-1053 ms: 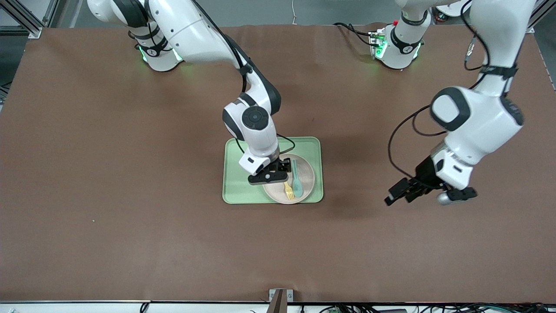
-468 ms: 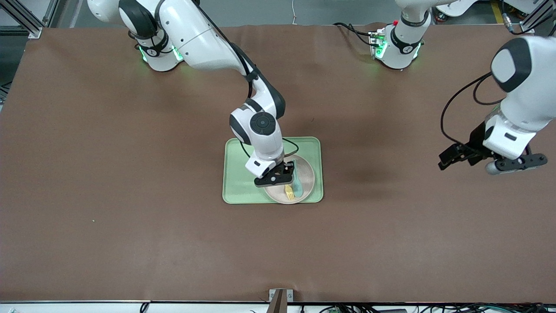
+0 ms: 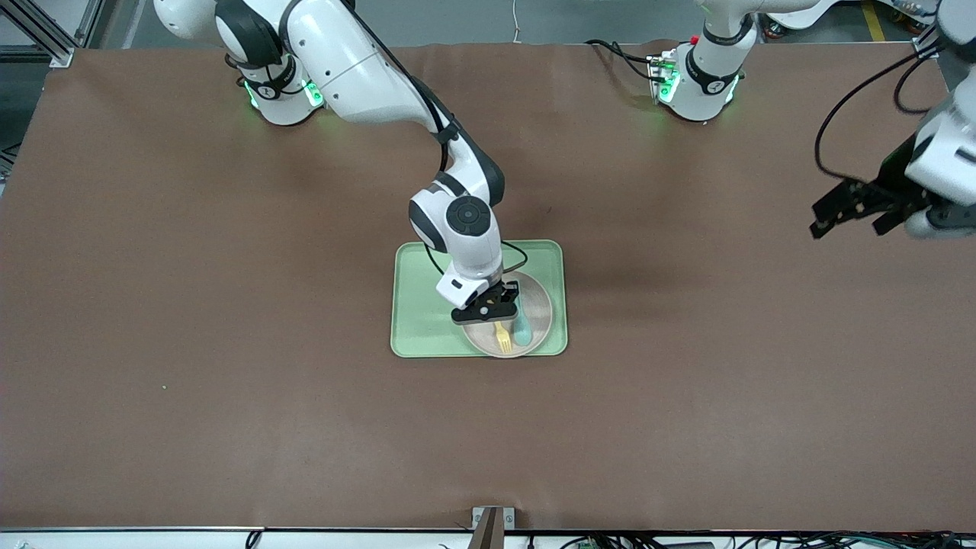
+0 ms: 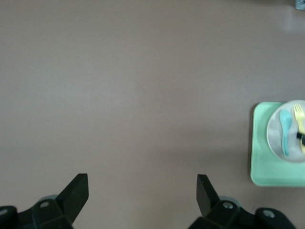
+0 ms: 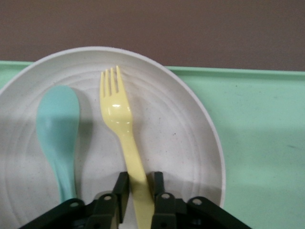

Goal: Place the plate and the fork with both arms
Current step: 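Lift the yellow fork with the right gripper and lower it onto the tray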

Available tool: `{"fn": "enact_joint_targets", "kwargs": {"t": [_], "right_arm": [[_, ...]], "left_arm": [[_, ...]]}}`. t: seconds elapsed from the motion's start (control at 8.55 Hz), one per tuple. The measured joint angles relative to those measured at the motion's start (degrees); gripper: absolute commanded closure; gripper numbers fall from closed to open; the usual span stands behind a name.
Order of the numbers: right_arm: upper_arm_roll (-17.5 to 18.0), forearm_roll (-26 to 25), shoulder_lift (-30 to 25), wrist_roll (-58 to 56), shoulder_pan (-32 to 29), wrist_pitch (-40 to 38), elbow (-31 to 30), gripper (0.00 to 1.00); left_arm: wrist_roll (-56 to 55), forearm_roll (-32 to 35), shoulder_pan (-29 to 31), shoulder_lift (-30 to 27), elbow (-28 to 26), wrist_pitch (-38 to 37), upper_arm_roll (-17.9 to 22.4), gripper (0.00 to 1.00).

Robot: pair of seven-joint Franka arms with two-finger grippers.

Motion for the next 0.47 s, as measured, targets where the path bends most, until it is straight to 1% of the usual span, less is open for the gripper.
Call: {"fn": "enact_joint_targets", "kwargs": {"t": [0.12,0.35,0.47], "right_arm": [[0.0,0.0,0.0,1.5,0.0,-0.4,0.1,1.0],[-0.1,0.1,-0.1,3.2,0.0,-1.0,0.6,1.0],[-0.2,0.1,-0.4,3.4,-0.1,-3.6,1.4,1.0]], "left_arm": [[1.7,0.0,0.0,-0.8,1.4,-1.2,0.2,0.0],[2.0,0.9,0.0,0.1,4.0,-1.5,0.3,0.0],[2.1,1.1,-0.1,0.7,5.0,-1.5,0.3,0.0]]}}
